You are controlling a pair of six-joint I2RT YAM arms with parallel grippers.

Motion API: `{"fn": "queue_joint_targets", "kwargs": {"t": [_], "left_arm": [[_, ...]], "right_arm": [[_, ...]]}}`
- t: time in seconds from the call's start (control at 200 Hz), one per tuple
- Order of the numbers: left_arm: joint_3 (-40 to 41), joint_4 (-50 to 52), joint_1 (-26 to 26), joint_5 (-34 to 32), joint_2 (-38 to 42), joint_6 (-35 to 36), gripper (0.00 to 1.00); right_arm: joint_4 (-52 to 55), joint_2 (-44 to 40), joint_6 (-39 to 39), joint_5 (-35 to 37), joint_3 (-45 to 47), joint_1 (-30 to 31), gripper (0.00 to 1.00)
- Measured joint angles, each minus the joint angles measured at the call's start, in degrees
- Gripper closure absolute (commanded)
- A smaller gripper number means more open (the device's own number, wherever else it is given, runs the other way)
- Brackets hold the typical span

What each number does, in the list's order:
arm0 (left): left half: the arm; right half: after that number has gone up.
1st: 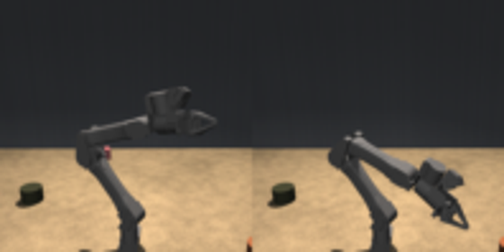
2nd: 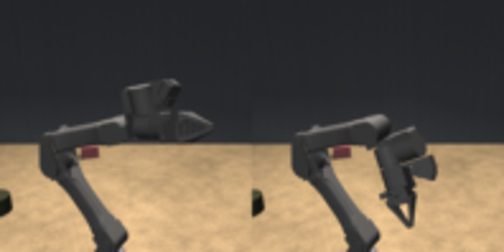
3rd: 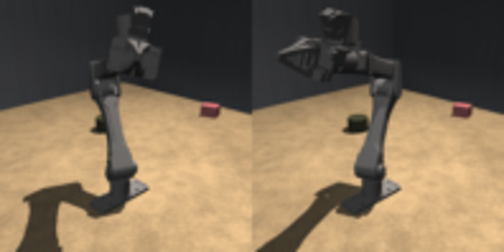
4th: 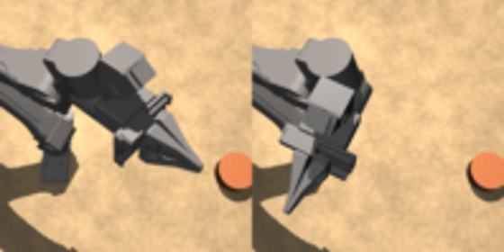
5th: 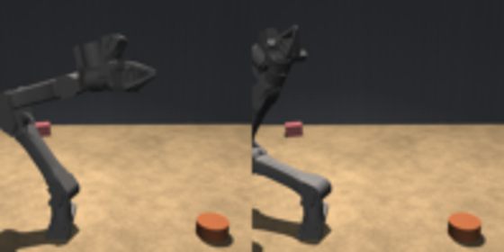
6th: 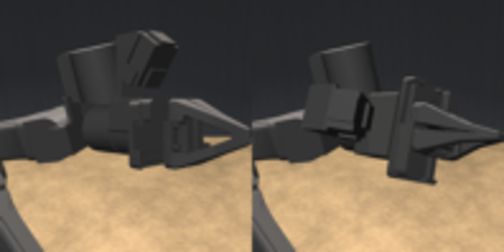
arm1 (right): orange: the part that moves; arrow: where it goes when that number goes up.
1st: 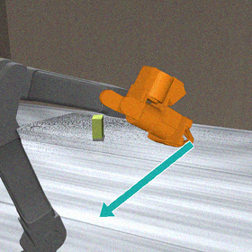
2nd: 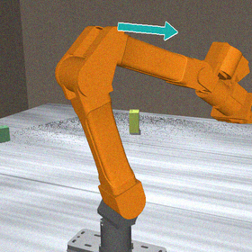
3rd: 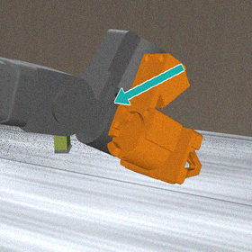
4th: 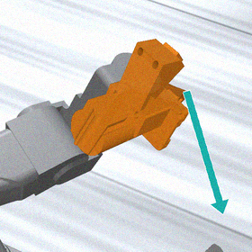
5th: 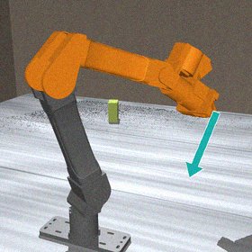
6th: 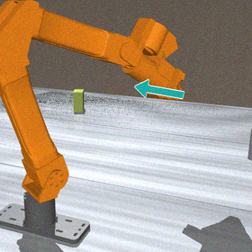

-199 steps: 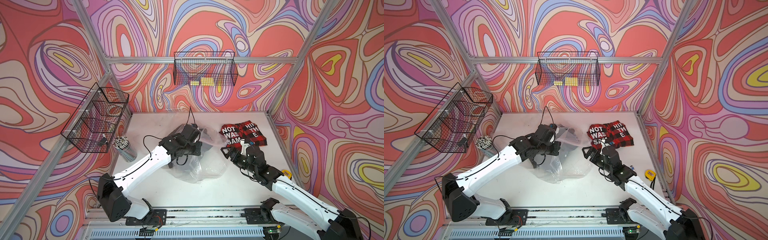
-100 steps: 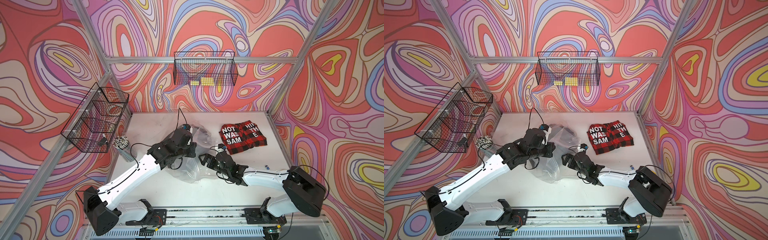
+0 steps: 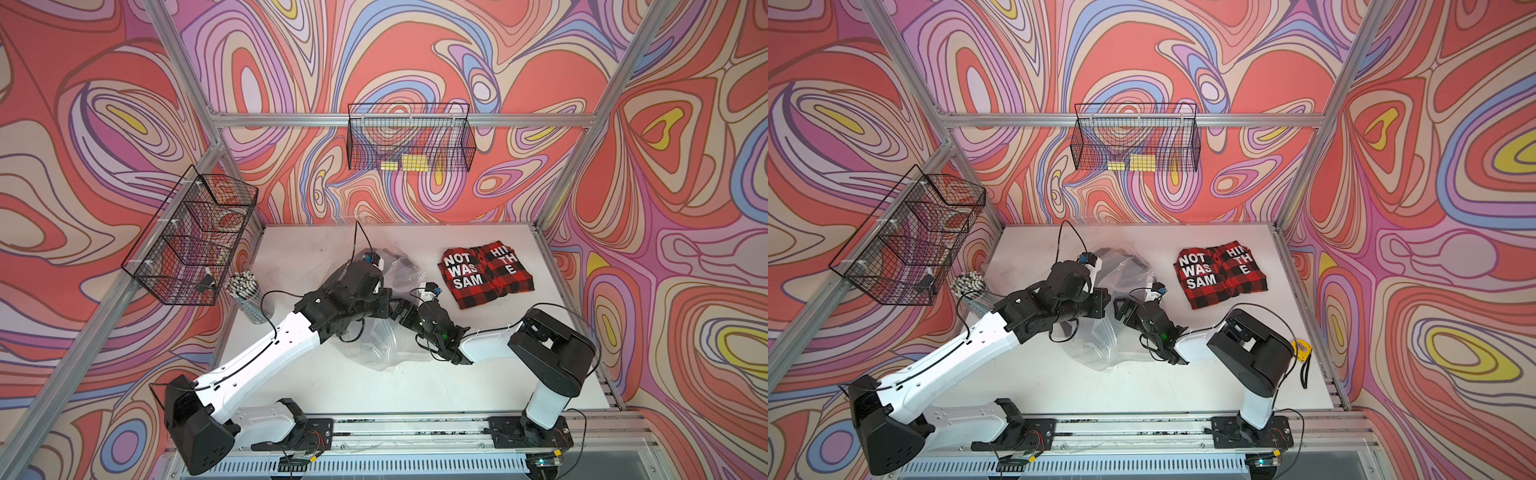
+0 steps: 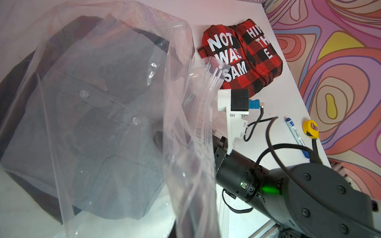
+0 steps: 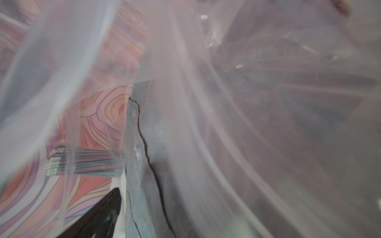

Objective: Take the shirt out of the vacuum bag
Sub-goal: Take out the shirt from the vacuum bag.

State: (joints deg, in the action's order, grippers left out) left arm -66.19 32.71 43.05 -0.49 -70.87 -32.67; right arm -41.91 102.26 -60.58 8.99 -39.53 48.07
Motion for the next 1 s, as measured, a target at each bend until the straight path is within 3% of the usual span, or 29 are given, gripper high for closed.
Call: {"fn": "queue_joint_targets", "kwargs": {"t": [0.2,0.305,0.466,0.746,0.881,1.002], "left_arm": [[1.0,-0.9,0.0,0.4,0.5,0.0,1.00],[1.3,-1.3,0.0,0.5,0.5,-0.2,1.00],[1.5,-1.3,0.0,0.7,0.5,-0.2,1.00],[1.5,-1.3,0.0,1.4,0.5,-0.2,1.00],[1.8,-1.4,0.0,1.6,0.5,-0.2,1.00],[2.4,-1.5,0.0,1.5,0.5,-0.1,1.00]], "right_arm": [[-5.5,0.3,-2.1,-0.9,0.0,0.0,0.07],[-9.0,2.2,-3.7,-1.4,0.1,0.0,0.17],[-17.9,8.2,-6.7,-2.4,1.3,0.0,0.21],[-21.6,10.6,-6.6,-3.0,0.9,0.1,0.33],[-20.6,10.6,-5.9,-3.1,0.0,0.1,0.50],[-20.3,10.7,-5.4,-3.6,-1.1,0.1,0.71]]}}
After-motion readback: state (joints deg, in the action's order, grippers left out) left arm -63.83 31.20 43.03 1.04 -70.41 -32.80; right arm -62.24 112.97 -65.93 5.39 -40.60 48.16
